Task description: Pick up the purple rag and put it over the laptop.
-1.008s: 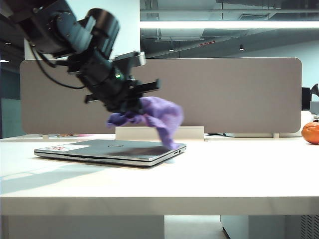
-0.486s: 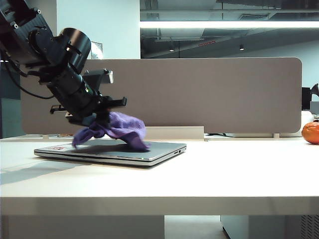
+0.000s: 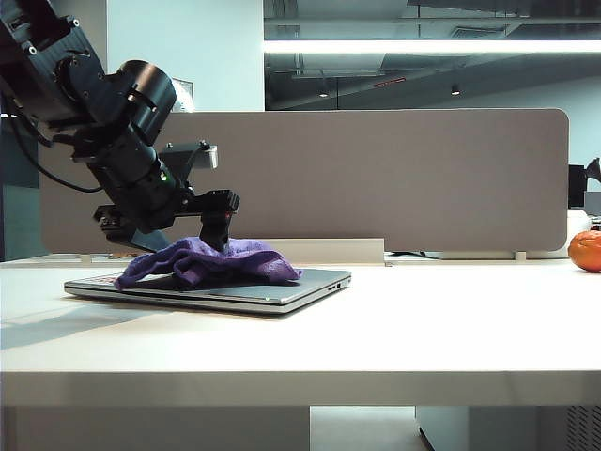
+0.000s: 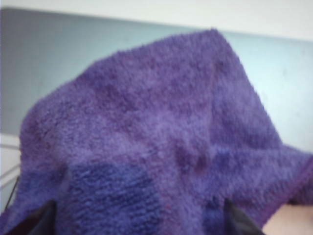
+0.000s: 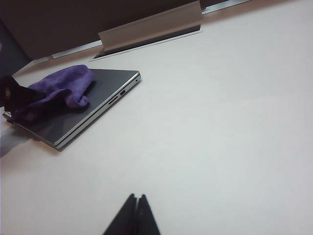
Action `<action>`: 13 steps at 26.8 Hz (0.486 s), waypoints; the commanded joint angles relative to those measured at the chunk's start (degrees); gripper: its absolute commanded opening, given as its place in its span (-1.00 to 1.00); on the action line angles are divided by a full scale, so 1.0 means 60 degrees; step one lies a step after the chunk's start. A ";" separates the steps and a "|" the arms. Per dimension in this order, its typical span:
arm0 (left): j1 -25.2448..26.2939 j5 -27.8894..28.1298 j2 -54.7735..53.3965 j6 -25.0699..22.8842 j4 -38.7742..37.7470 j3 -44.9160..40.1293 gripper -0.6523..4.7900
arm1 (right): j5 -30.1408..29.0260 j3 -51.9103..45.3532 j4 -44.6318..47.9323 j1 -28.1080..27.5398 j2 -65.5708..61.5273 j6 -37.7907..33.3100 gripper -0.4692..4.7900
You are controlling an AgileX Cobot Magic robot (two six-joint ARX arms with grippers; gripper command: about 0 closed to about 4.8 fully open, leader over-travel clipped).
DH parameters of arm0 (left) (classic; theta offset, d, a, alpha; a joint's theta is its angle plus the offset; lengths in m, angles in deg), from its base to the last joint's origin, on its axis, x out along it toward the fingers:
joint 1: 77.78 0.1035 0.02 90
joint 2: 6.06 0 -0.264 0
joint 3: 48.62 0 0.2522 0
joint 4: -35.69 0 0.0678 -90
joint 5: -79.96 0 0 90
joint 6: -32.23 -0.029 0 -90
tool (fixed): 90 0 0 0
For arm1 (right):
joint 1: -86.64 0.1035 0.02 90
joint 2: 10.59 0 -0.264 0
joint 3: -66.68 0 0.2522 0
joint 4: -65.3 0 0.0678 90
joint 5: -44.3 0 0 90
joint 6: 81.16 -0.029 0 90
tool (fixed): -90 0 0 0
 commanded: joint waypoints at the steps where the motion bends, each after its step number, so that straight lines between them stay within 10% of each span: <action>1: -0.0004 -0.0040 0.0306 -0.0029 -0.0506 0.0022 0.85 | -0.0007 -0.0033 0.0069 0.0007 0.0004 0.0011 -0.74; 13: -0.0004 -0.0430 0.1847 -0.0025 -0.1104 0.0022 0.84 | -0.0011 -0.0033 0.0069 0.0007 0.0004 0.0007 -0.74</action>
